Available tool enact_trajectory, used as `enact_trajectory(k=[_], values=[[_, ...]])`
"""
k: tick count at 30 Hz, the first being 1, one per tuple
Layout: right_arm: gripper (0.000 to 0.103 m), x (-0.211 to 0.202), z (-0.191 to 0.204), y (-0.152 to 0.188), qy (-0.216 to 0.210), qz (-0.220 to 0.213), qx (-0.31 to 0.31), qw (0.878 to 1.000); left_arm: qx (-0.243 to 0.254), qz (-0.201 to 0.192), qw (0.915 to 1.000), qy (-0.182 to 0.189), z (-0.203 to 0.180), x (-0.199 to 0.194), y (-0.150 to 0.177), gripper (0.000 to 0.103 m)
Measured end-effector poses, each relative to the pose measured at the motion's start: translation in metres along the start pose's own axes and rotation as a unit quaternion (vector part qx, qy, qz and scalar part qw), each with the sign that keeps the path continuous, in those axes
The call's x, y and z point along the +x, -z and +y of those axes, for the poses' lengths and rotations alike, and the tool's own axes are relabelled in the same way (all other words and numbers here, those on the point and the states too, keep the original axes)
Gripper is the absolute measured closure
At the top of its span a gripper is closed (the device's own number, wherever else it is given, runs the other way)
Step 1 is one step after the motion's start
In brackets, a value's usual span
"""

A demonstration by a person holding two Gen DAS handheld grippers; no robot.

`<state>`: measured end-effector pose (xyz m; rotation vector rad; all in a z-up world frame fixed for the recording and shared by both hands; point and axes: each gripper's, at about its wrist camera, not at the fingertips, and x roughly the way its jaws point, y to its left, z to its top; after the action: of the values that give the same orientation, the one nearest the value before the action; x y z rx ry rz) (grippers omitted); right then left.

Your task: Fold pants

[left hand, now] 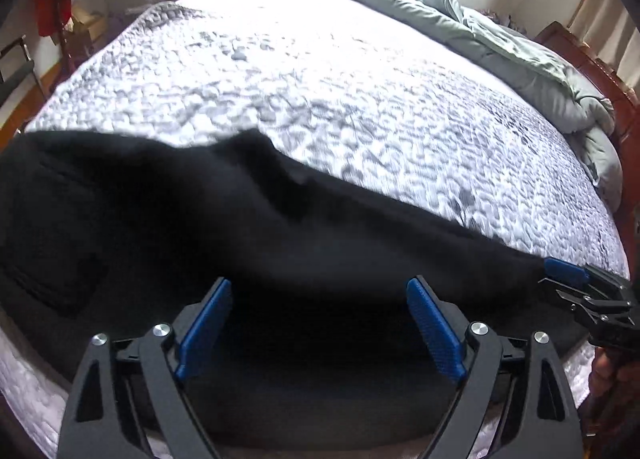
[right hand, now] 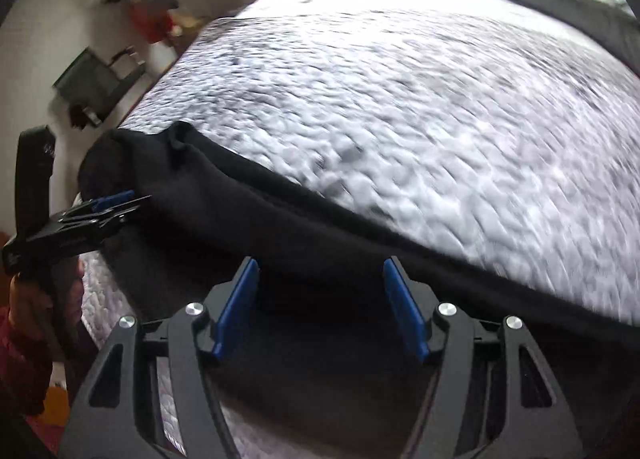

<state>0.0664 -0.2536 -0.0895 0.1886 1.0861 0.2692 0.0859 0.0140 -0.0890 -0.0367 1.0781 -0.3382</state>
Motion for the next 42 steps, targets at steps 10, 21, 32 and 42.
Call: enact_trajectory(k=[10, 21, 32, 42], values=[[0.039, 0.058, 0.018, -0.036, -0.073, 0.051, -0.061, 0.994, -0.047, -0.011, 0.9969, -0.062, 0.044, 0.006, -0.010, 0.014], [0.099, 0.068, 0.031, -0.044, -0.098, 0.059, -0.109, 0.987, -0.074, -0.017, 0.9952, -0.062, 0.063, 0.007, -0.010, 0.013], [0.078, 0.070, 0.021, -0.057, -0.075, 0.043, -0.047, 0.995, -0.017, -0.021, 0.9949, -0.098, 0.056, 0.013, 0.003, 0.010], [0.070, 0.061, 0.055, -0.058, -0.087, 0.025, -0.050, 0.995, -0.018, -0.041, 0.9920, -0.118, 0.080, 0.002, 0.014, 0.006]])
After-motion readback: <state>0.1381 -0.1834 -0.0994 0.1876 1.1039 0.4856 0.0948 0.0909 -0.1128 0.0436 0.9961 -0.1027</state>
